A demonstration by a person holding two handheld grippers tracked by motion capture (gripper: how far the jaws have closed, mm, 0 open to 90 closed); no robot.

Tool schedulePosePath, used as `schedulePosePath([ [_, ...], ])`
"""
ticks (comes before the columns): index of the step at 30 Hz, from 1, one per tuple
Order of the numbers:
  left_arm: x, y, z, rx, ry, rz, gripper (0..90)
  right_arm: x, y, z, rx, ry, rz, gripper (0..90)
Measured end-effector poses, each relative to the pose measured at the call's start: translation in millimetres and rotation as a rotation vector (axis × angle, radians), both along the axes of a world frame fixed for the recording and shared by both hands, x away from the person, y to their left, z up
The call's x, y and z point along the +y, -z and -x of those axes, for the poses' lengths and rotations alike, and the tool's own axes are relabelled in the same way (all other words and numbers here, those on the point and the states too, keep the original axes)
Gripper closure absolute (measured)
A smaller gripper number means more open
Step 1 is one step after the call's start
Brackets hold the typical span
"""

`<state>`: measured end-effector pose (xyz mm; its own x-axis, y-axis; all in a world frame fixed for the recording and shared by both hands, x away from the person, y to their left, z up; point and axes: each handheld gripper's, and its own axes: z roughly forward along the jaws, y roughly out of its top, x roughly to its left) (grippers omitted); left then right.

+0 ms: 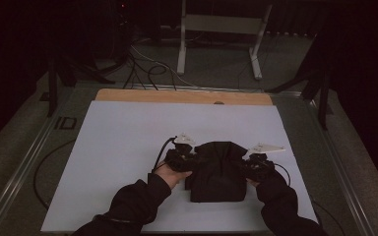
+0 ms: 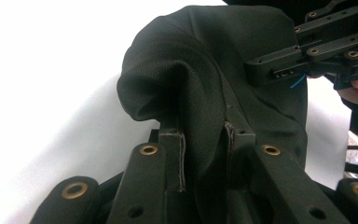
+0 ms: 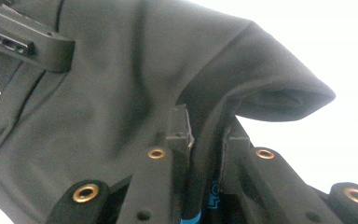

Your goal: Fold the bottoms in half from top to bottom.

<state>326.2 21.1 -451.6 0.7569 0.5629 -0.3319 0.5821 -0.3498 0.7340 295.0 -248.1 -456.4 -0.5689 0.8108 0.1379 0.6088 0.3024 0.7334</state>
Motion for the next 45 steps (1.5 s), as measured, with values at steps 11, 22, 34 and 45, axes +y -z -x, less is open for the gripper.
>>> schedulePosePath([
  [11, 19.1, -20.7, -4.5, -0.026, -0.014, 0.011, 74.8, 13.2, -18.5, -8.5, -0.043, -0.02, -0.01, 78.4],
  [22, 46.5, -27.9, -9.2, -0.033, -0.048, 0.024, 74.8, 36.9, -28.1, -22.0, -0.062, -0.054, -0.014, 78.4],
  [34, 85.9, -38.7, -22.5, -0.035, -0.067, 0.018, 74.7, 71.0, -39.5, -41.0, -0.091, -0.1, 0.003, 78.3],
  [45, 99.2, -40.5, -38.9, -0.013, -0.059, 0.015, 74.7, 88.5, -41.4, -48.6, -0.103, -0.078, -0.008, 78.3],
])
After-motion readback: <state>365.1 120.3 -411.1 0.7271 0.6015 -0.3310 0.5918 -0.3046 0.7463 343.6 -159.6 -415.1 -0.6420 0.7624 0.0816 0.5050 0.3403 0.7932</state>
